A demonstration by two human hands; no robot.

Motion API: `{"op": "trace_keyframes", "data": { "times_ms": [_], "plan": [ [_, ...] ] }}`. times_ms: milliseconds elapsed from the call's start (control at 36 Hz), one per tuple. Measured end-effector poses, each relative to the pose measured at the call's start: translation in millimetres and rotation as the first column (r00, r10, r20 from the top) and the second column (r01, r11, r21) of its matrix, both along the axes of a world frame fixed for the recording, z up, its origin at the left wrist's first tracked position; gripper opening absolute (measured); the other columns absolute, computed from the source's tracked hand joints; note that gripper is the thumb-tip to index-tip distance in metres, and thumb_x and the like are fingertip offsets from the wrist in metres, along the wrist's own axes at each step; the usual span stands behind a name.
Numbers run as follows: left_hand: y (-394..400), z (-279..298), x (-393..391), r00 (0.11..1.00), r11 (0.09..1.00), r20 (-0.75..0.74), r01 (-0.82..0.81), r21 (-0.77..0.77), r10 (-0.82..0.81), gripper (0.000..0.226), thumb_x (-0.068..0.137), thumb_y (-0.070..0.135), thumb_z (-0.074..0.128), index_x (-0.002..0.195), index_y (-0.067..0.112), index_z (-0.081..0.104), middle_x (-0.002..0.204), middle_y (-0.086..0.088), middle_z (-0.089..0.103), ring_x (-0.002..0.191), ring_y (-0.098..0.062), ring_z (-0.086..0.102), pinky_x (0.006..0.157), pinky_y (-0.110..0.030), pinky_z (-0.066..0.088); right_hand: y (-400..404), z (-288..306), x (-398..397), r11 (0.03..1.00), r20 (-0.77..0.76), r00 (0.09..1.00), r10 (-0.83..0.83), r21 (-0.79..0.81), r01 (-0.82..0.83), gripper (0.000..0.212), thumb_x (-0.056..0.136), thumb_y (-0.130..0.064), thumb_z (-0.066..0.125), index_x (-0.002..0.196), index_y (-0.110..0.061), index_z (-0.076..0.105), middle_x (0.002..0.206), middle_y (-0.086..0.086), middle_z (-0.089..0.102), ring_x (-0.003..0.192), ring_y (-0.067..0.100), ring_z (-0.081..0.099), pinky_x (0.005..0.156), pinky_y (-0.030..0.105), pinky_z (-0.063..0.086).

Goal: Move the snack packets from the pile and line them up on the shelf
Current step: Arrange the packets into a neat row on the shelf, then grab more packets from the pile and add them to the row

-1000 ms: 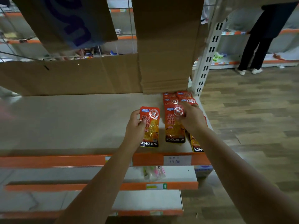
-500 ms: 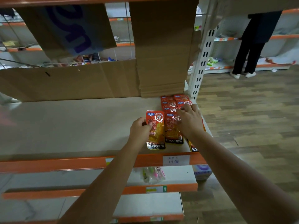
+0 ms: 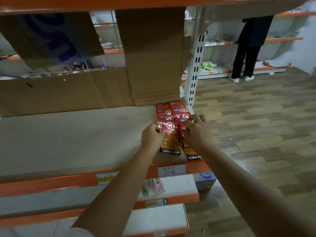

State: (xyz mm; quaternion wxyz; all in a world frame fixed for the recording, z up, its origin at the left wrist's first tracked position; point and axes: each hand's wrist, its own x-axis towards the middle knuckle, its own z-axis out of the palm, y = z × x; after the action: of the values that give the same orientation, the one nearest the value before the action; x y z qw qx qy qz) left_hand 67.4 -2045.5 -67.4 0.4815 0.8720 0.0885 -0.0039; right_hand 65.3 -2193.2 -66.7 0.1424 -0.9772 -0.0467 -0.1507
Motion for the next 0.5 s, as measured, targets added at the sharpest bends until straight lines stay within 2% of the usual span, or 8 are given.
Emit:
{"op": "trace_keyframes", "data": {
  "times_ms": [56, 194, 389, 500],
  "plan": [
    [-1.9, 0.2, -0.4, 1.000, 0.994, 0.009, 0.022, 0.106, -0.023, 0.024, 0.090, 0.030, 0.060, 0.098, 0.007, 0.057, 0.101, -0.006, 0.063, 0.084, -0.015, 0.057, 0.057, -0.019, 0.040, 0.1, 0.4, -1.8, 0.999, -0.025, 1.000, 0.008, -0.038, -0.009, 0.030, 0.085, -0.014, 0.056, 0.113, -0.006, 0.064, 0.127, 0.011, 0.053, 0.118, 0.033, 0.038, 0.096, 0.038, 0.029],
    [-3.3, -0.9, -0.7, 0.996, 0.957, -0.038, 0.091, 0.274, -0.083, 0.027, 0.092, 0.036, 0.056, 0.091, 0.009, 0.054, 0.104, -0.008, 0.066, 0.087, -0.017, 0.061, 0.064, -0.022, 0.042, -1.5, 2.2, -2.2, 0.999, -0.029, 0.999, 0.030, -0.040, -0.031, 0.036, 0.089, -0.019, 0.052, 0.124, -0.011, 0.058, 0.135, 0.008, 0.045, 0.125, 0.029, 0.031, 0.100, 0.037, 0.027],
    [-6.7, 0.3, 0.3, 0.995, 0.942, -0.021, 0.095, 0.322, -0.093, 0.020, 0.094, 0.031, 0.054, 0.096, 0.012, 0.050, 0.107, -0.007, 0.063, 0.084, -0.015, 0.056, 0.067, -0.024, 0.043, -3.9, -3.9, 0.6, 0.999, 0.023, 0.999, 0.045, 0.021, -0.046, 0.033, 0.084, -0.010, 0.058, 0.116, -0.006, 0.064, 0.125, 0.013, 0.055, 0.116, 0.034, 0.039, 0.094, 0.043, 0.036],
    [-6.2, 4.5, -2.6, 0.993, 0.927, -0.021, 0.114, 0.357, -0.114, 0.024, 0.095, 0.031, 0.052, 0.106, 0.009, 0.053, 0.110, -0.007, 0.063, 0.093, -0.019, 0.060, 0.068, -0.024, 0.044, -2.0, -4.8, 1.4, 0.998, 0.031, 0.998, 0.062, 0.025, -0.063, 0.034, 0.084, -0.008, 0.057, 0.117, -0.006, 0.063, 0.125, 0.013, 0.053, 0.117, 0.033, 0.039, 0.095, 0.043, 0.037]
  ]
}}
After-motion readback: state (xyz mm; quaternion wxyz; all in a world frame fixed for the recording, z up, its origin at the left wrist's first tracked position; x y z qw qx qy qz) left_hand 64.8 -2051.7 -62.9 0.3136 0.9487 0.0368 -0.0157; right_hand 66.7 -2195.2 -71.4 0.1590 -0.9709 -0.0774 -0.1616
